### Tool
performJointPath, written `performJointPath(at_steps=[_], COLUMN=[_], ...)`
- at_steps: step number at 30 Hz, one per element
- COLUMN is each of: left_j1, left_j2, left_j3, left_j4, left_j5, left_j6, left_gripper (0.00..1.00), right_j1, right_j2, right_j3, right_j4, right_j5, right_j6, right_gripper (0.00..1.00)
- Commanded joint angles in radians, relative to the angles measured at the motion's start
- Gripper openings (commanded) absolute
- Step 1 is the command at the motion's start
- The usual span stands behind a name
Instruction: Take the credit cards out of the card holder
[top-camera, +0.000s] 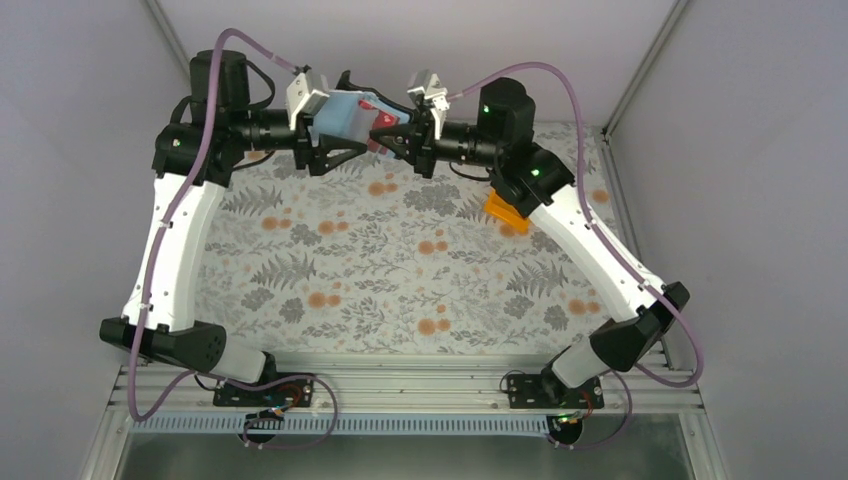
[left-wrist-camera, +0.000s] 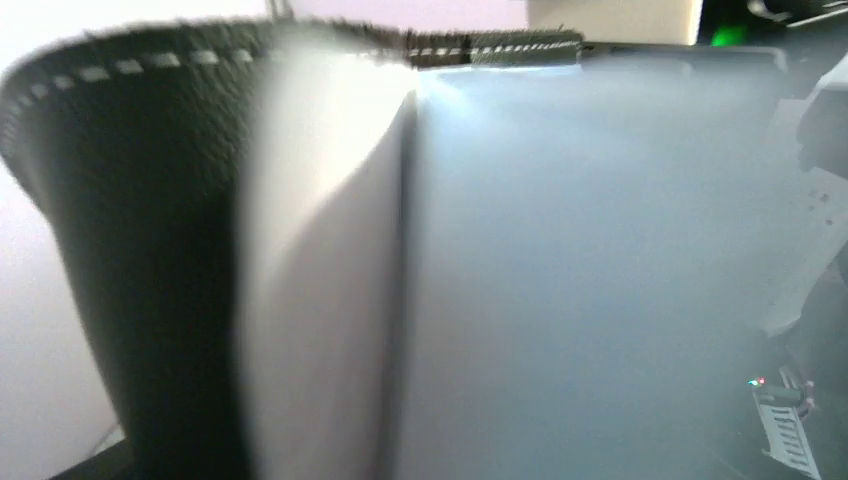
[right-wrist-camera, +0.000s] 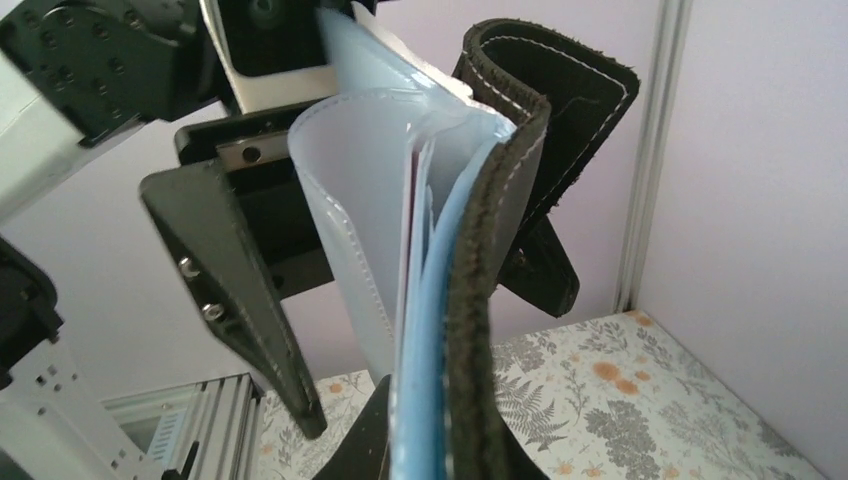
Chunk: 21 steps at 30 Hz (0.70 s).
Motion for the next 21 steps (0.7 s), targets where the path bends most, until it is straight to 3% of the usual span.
performJointPath(at_steps=[1, 5, 6, 10, 13, 17, 21], left_j1=[-0.008, -0.013, -0.014, -0.014, -0.013, -0.010, -0.011], left_j2=[0.000, 0.006, 0.007, -0.001, -0.003, -0.001, 0.000], left_j3=[-0.003, -0.009, -0.010, -0.018, -0.021, -0.020, -0.014], left_j4=[-0.005, 0.013, 0.019, 0.022, 0.008, -0.016, -0.059], left_j5=[-0.099, -0.185, -0.209, -0.261, -0.240, -0.125, 0.010], left_j6=[0.036, 0.036, 0.032, 0.032, 0.032, 0.041, 0.086], left_gripper=[0.84, 0.81, 0.75, 0.29, 0.05, 0.02, 0.02], right_j1=[0.016, 0.017, 0.017, 0.015, -0.002, -0.028, -0.051], right_j2=[0.017, 0.032, 0.028, 0.006, -0.002, -0.014, -0.035], right_j3=[0.061, 0.080, 0.080, 0.070, 0.053, 0.018, -0.020], right_j4=[0.013, 0.000, -0.002, -0.046, -0.080, -0.093, -0.077], right_j5=[0.061, 0.015, 0.002, -0.023, -0.034, -0.090, -0.101], right_j6=[0.071, 0.074, 0.068, 0.016, -0.005, -0.020, -0.025], right_gripper=[0.04, 0.04, 0.04, 0.04, 0.08, 0.24, 0.26])
